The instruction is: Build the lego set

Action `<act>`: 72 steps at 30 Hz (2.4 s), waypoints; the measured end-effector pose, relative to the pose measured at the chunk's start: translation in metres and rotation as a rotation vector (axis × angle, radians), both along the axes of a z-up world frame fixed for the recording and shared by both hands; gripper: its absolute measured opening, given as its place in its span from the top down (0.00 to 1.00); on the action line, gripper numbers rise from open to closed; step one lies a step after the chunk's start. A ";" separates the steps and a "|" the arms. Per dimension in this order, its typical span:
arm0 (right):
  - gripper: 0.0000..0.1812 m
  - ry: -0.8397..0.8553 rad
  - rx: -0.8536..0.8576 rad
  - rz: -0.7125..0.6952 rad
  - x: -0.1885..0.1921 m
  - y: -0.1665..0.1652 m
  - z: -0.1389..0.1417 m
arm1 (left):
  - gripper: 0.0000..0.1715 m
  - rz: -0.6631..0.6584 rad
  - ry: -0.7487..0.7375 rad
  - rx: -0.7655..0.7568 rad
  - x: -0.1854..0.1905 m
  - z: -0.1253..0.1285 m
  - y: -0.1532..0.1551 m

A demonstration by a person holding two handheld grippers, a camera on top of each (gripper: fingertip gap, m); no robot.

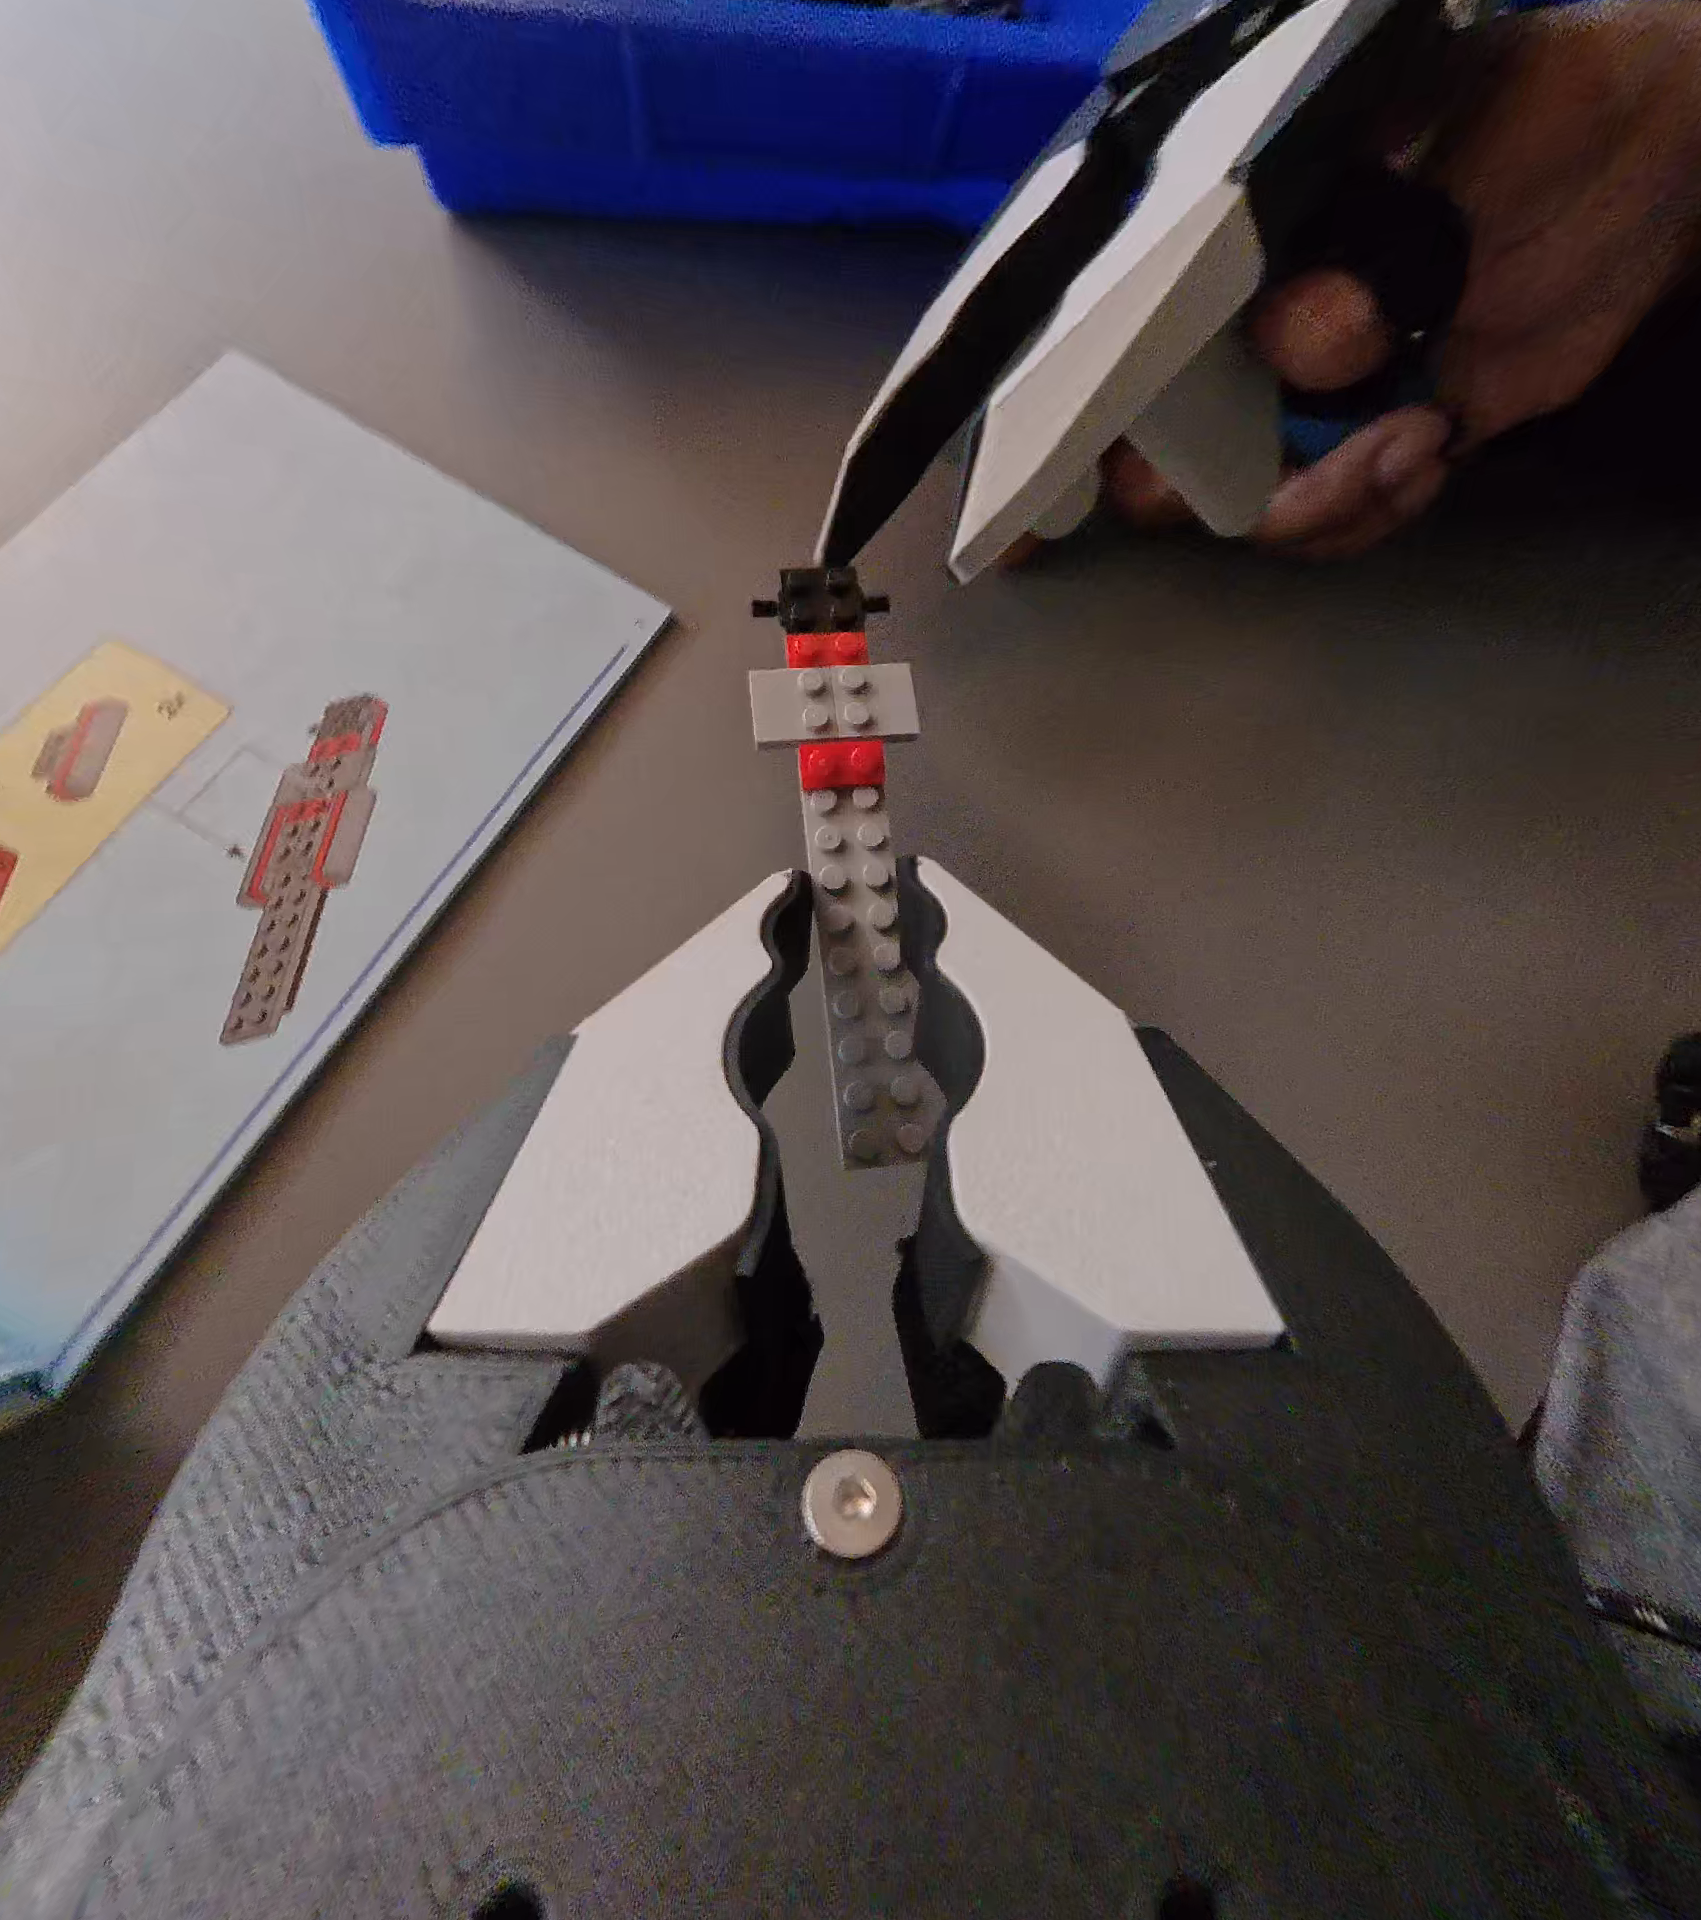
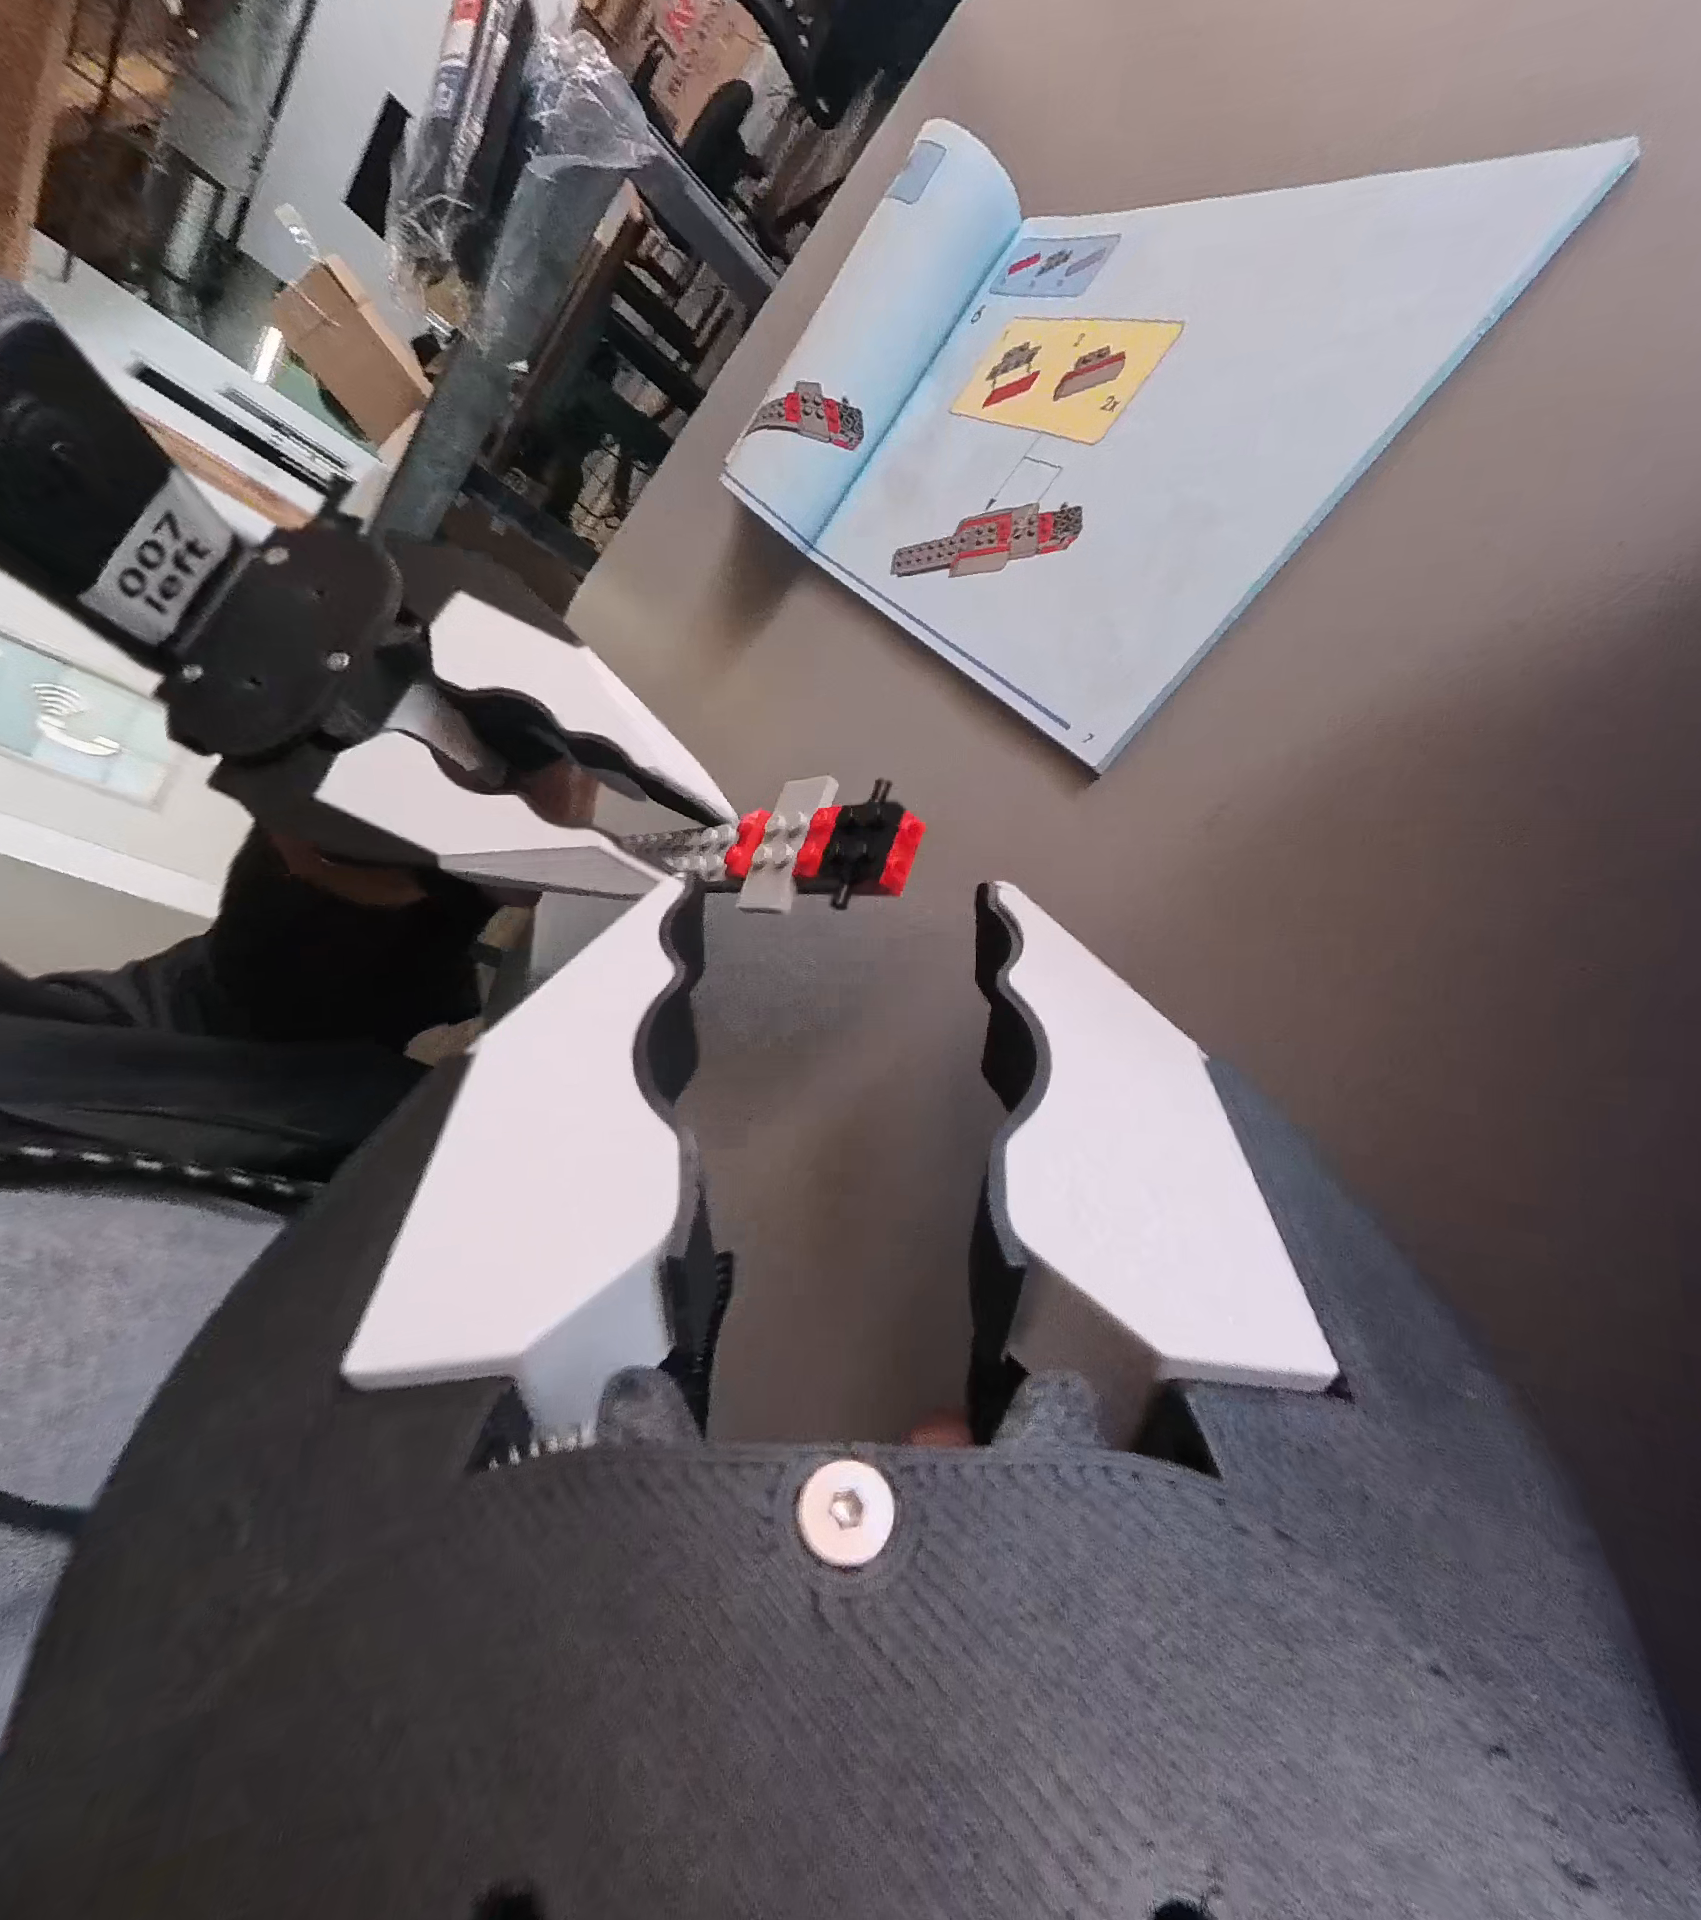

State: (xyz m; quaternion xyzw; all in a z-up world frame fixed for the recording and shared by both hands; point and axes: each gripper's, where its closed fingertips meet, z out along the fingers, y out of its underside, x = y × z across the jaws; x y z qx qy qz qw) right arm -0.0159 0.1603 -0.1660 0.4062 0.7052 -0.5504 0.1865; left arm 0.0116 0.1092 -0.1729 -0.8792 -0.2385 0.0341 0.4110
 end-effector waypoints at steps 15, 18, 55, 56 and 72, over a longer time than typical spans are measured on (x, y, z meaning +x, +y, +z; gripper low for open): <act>0.67 -0.080 -0.105 0.039 0.014 -0.010 0.010 | 0.91 -0.240 0.067 -0.048 0.007 0.024 0.020; 0.69 -0.084 -0.094 0.049 0.018 -0.012 0.008 | 0.91 -0.254 0.071 -0.046 0.010 0.023 0.024; 0.92 0.073 -0.147 0.122 0.036 -0.020 0.026 | 0.93 -0.311 0.003 0.172 0.017 0.030 0.024; 0.92 0.082 -0.148 0.129 0.037 -0.020 0.027 | 0.92 -0.315 -0.023 0.204 0.017 0.033 0.024; 0.92 0.386 -0.225 0.246 0.056 -0.020 0.057 | 0.90 -0.372 -0.477 0.429 0.036 0.053 0.037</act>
